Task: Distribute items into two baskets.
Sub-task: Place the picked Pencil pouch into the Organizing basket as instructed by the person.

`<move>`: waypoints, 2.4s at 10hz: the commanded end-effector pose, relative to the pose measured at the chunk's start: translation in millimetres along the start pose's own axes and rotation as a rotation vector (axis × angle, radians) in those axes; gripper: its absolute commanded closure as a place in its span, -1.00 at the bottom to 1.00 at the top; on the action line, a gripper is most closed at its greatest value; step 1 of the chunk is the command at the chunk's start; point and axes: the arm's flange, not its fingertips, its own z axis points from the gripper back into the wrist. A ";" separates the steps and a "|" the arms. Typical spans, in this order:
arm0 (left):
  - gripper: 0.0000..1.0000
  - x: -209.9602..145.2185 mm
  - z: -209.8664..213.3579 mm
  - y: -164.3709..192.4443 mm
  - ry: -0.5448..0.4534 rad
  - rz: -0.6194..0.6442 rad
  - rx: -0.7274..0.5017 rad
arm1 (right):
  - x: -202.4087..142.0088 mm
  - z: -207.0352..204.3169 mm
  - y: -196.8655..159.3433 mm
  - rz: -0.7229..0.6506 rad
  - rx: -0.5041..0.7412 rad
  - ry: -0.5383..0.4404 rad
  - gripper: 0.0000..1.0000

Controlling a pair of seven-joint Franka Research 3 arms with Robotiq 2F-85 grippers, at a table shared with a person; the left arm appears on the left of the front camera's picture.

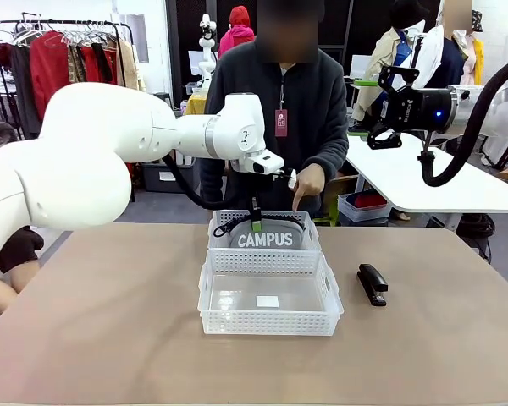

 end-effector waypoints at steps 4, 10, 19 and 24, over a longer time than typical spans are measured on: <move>1.00 3.0 -14.1 9.6 0.044 -0.011 -0.019 | -0.5 0.8 1.4 0.005 -0.003 0.001 -1.00; 0.09 1.2 -24.6 8.8 0.045 0.000 -0.040 | -0.5 0.8 1.4 0.005 -0.003 0.001 -1.00; -1.00 -0.1 -11.5 4.4 0.042 -0.005 -0.036 | -0.5 0.8 1.4 0.005 -0.003 0.001 -1.00; -1.00 -1.6 -17.7 1.0 0.021 0.001 -0.041 | -0.5 0.8 1.4 0.005 -0.003 0.001 -1.00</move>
